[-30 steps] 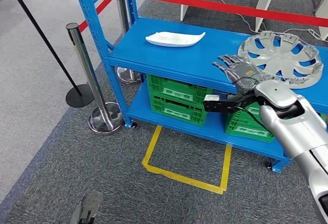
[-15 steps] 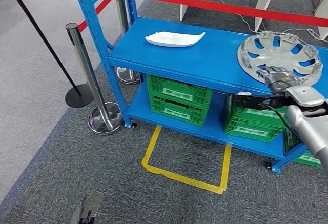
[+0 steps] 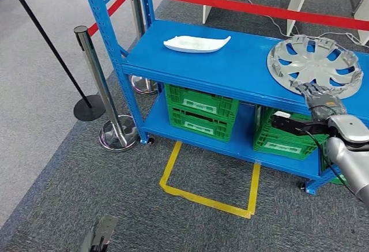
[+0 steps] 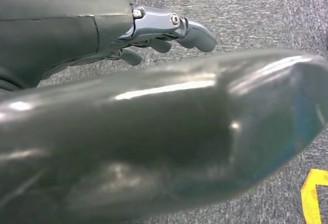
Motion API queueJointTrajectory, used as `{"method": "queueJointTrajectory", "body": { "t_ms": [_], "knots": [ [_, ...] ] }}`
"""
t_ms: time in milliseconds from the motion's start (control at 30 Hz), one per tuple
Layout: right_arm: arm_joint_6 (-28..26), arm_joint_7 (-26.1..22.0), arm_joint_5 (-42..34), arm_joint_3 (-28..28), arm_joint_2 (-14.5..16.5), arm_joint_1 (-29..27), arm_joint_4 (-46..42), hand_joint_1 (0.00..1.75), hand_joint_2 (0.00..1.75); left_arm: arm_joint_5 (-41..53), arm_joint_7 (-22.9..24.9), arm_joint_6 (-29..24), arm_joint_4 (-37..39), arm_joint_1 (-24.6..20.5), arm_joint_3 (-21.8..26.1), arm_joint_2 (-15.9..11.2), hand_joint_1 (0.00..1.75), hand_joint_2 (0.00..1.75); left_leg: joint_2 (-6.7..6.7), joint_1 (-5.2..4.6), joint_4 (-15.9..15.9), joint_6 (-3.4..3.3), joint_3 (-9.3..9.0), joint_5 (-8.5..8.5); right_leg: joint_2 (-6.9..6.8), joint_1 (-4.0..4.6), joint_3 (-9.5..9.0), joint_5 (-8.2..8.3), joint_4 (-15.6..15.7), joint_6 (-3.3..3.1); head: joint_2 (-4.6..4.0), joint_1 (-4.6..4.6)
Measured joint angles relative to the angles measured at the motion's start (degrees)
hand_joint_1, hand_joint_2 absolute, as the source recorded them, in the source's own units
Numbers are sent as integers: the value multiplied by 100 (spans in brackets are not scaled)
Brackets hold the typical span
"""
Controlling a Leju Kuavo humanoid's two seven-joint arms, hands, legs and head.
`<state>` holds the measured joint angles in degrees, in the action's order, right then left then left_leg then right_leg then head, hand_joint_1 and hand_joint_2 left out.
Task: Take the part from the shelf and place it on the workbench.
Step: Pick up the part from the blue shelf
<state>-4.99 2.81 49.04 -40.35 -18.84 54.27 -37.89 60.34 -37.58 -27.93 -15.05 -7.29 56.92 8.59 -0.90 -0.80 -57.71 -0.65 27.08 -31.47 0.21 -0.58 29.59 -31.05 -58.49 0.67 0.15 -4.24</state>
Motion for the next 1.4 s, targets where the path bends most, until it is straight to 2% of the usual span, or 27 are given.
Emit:
{"method": "queueJointTrajectory", "body": {
  "t_ms": [300,700,900,1267,1400],
  "knots": [
    [-539,-231,334,454,12,-597,-792,0,175,25,56,17,8,-2,-46,30,0,0,0,0,0,0,3,0,-1,0,0,0,0,0,0,-1],
    [-525,-216,455,687,19,-793,-1196,0,175,24,65,33,10,0,-53,37,0,0,-1,0,0,0,4,0,-2,0,-1,1,0,1,0,-1],
    [-1191,-285,665,874,111,-1046,-1323,0,175,56,81,48,13,-2,-99,45,0,0,-1,0,0,0,5,0,-3,0,0,0,0,1,0,-1],
    [-1001,-158,981,1039,122,-1173,-1384,0,175,66,81,64,24,1,-163,55,0,0,-1,0,0,0,6,0,-3,0,0,1,0,2,0,0],
    [-1003,155,1292,1054,122,-1176,-1384,0,175,66,83,68,26,1,-168,55,0,0,-1,0,0,0,6,0,-3,0,0,1,0,2,0,0]
  ]
}}
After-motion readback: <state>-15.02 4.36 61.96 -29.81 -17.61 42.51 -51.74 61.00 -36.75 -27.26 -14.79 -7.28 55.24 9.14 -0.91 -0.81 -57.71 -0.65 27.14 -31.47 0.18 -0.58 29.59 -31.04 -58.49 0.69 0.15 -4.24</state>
